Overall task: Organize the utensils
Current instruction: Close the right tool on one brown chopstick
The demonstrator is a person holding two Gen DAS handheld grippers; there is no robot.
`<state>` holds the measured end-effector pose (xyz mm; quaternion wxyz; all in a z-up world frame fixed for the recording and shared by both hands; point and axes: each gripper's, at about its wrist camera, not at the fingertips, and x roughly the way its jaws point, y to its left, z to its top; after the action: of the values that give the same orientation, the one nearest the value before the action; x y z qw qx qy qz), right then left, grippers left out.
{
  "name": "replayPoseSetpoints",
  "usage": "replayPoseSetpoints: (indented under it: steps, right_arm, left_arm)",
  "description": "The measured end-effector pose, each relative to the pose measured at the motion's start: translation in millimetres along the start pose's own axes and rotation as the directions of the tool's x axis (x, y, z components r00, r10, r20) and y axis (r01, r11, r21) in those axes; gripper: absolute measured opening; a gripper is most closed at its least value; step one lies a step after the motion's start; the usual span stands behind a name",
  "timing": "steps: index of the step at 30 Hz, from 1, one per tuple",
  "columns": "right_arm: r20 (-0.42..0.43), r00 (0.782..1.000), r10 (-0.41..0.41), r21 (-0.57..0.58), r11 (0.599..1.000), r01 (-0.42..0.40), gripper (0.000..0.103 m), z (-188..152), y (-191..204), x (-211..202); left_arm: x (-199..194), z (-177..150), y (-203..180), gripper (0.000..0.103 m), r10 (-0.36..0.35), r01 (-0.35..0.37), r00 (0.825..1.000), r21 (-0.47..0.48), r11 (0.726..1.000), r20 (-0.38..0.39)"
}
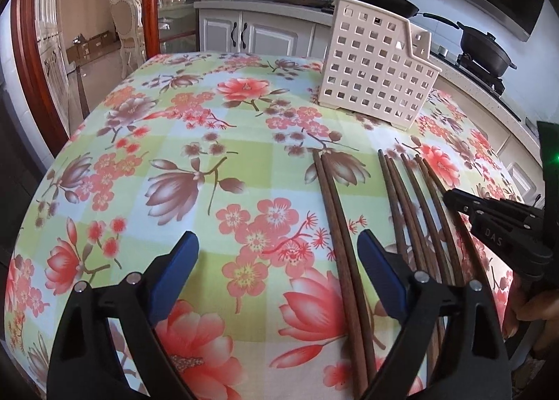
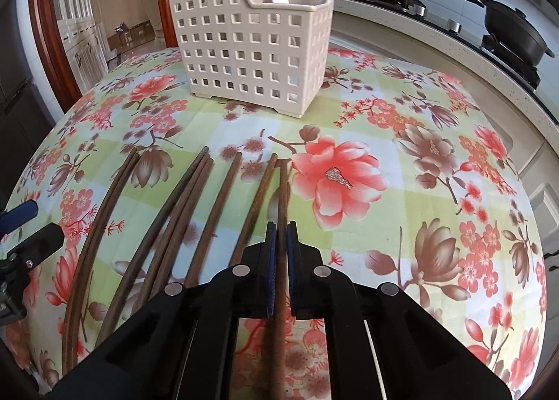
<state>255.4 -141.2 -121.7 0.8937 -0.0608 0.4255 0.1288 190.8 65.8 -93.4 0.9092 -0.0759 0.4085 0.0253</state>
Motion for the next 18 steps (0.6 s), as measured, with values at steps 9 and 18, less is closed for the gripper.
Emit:
replayPoseSetpoints:
  steps: [9,18]
  right_arm:
    - [0.01,0.999,0.044,0.031,0.999,-0.045,0.006,-5.0,-8.9,-4.4]
    - [0.014,0.997,0.08,0.043,0.996,-0.08,0.006,-6.0,-13.3,-4.5]
  left_arm:
    - [24.3,19.6,-10.0,0.066,0.026,-0.025,0.999,0.019,1.0,-0.045]
    - [39.7,22.9,-18.8,0.061,0.04,-0.038,0.997,0.019,0.999,-0.062]
